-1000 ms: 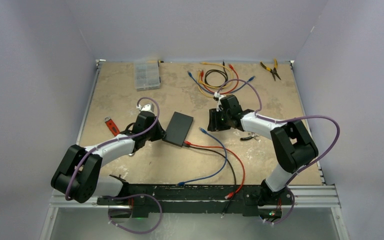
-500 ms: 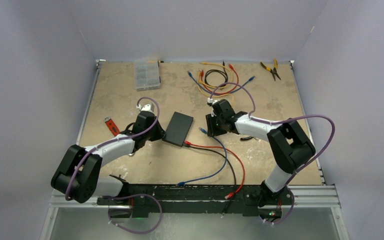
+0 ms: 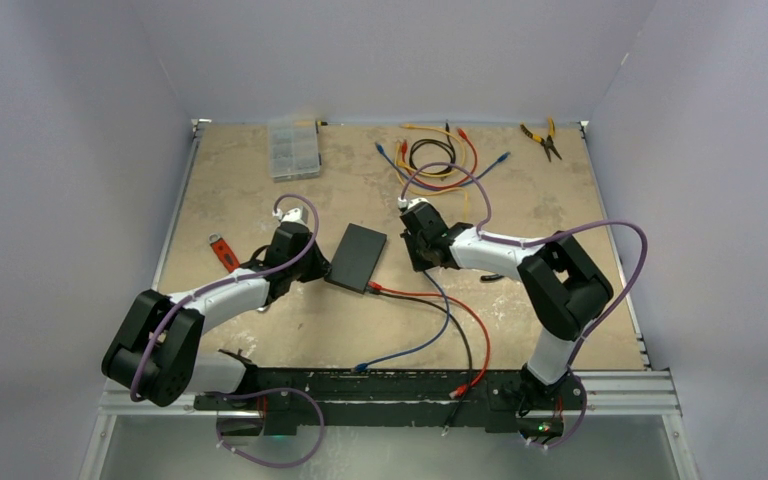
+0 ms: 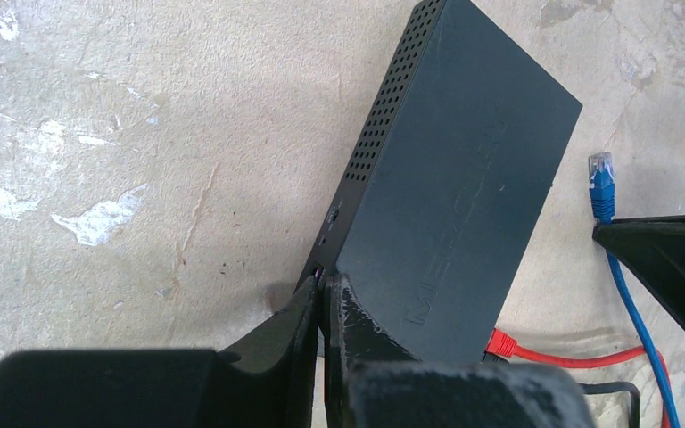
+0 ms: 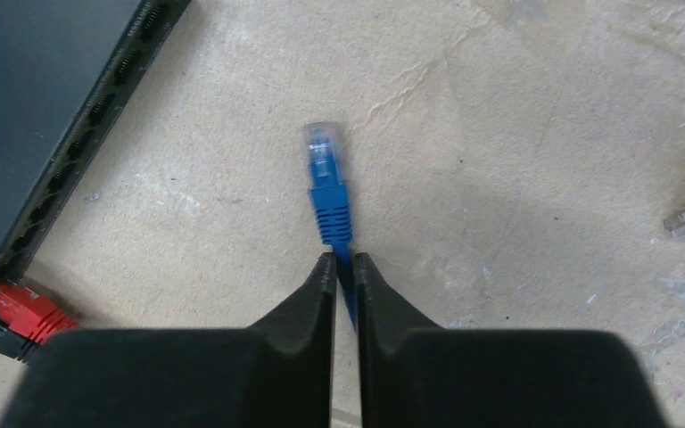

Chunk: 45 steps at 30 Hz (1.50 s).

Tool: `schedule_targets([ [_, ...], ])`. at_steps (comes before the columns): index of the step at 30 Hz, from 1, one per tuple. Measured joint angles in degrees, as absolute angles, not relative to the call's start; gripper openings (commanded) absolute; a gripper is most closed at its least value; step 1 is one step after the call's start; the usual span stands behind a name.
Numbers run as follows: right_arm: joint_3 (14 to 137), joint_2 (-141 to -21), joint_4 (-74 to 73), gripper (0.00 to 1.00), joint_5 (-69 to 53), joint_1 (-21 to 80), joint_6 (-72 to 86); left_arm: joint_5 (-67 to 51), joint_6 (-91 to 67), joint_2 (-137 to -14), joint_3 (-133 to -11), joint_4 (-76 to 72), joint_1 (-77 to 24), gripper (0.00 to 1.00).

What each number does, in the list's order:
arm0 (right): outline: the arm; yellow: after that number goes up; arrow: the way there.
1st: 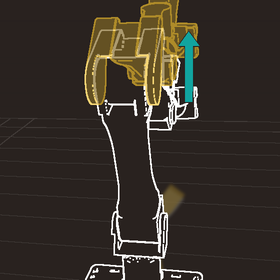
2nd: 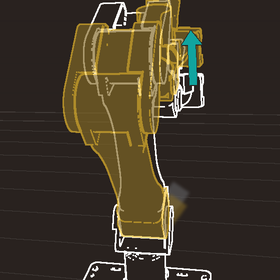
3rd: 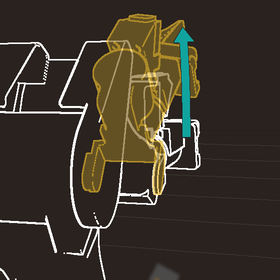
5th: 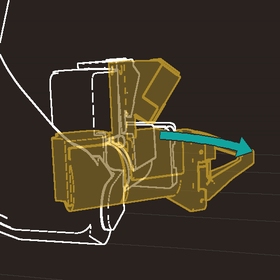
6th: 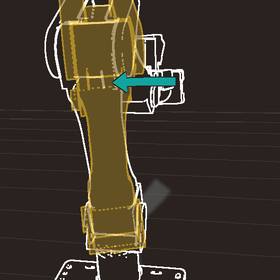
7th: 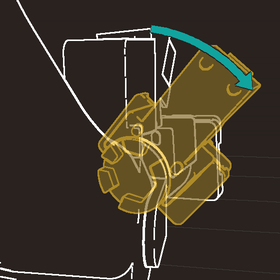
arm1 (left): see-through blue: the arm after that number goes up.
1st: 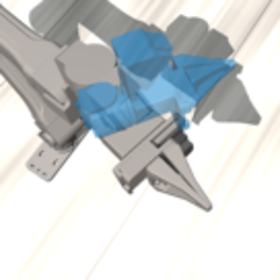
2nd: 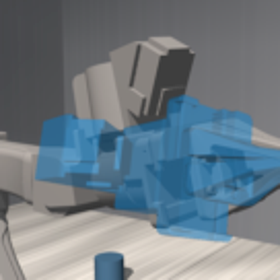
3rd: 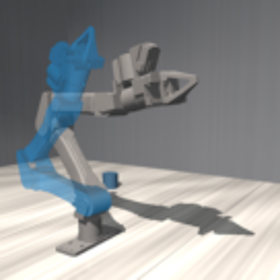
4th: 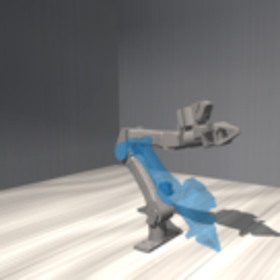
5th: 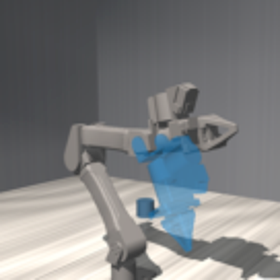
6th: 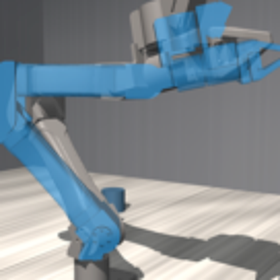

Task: Pull the plug from the switch port
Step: Pick up the connector from the center of the board.

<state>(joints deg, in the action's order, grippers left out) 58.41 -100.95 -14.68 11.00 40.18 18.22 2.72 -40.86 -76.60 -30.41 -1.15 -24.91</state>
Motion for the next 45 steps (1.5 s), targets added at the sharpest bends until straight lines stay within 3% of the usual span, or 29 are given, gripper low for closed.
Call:
schedule_targets([
  [15, 60.4, -99.7, -18.5, 0.00, 5.6, 40.4, 17.9, 2.8, -40.9, -76.5, -30.4, -1.1, -24.9, 0.00],
  [23, 65.0, -91.4, -18.3, 0.00, -2.0, 39.5, 18.0, 2.9, -40.9, -76.5, -30.4, -1.1, -24.9, 0.00],
  [45, 69.2, -80.9, -17.1, 0.00, -11.7, 27.0, 18.0, 2.9, -40.8, -76.5, -30.4, -1.1, -24.9, 0.00],
])
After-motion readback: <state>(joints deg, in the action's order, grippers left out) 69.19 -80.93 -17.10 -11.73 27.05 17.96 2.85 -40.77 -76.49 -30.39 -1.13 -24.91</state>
